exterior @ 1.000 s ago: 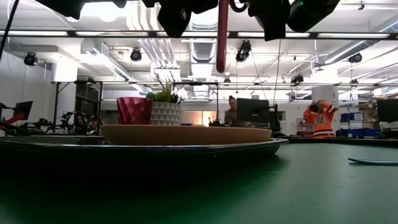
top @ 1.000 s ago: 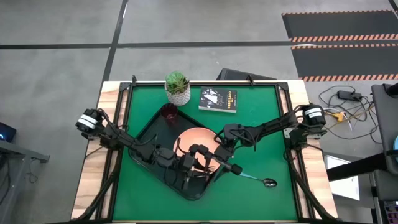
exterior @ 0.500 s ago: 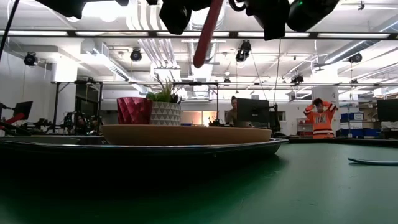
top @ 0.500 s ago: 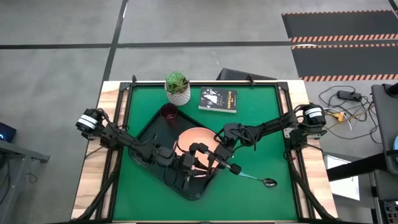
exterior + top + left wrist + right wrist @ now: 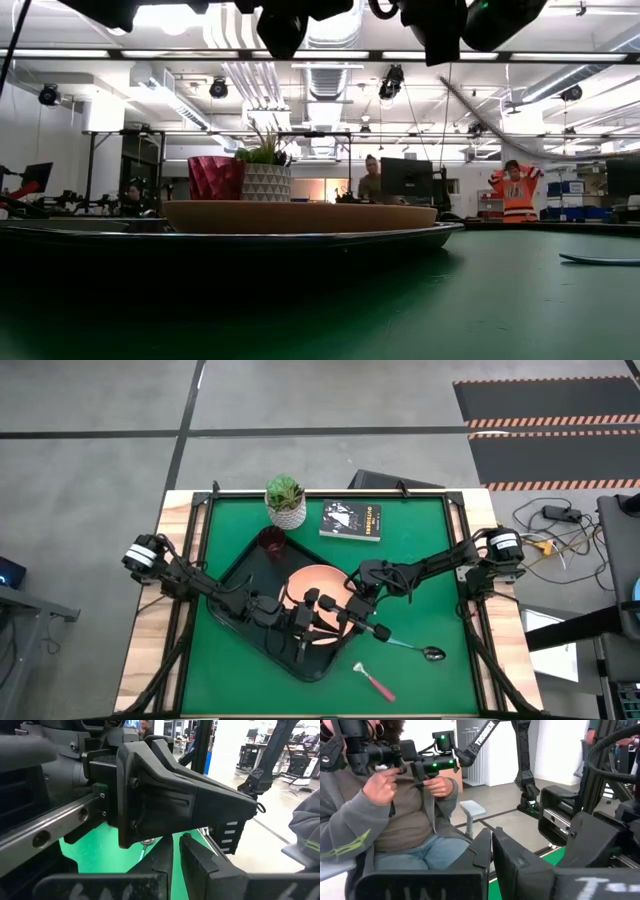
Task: Pick and place plate/cup/fork/spoon on tray
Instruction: Put the pink fork on the black tray to the bottom of the red cup
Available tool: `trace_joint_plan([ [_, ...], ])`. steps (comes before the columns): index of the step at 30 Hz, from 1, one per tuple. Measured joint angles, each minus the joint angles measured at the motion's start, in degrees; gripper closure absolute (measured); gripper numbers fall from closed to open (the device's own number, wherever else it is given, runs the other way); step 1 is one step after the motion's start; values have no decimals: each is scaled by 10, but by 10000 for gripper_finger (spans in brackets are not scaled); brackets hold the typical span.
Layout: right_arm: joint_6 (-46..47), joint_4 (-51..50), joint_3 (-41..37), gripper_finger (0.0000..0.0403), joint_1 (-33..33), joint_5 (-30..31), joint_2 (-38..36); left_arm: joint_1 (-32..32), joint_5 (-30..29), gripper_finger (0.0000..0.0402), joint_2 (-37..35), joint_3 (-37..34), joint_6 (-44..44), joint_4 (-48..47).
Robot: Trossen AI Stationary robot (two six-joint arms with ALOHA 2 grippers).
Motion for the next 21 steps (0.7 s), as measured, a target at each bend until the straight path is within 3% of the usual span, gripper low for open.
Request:
trace_joint_plan([
  [7, 7, -11, -9, 395, -21, 9, -3, 1, -7, 361, -27, 0, -17, -73],
  [13, -34, -145, -39, 394, -69, 33, -71, 0, -30, 338, -80, 0, -53, -195],
  [17, -86, -282, -68, 394, -83, 121, -148, 0, -68, 333, -105, -1, -62, -238],
  [21, -78, -343, -113, 394, -71, 243, -239, -1, -80, 333, -115, -1, -60, -253],
])
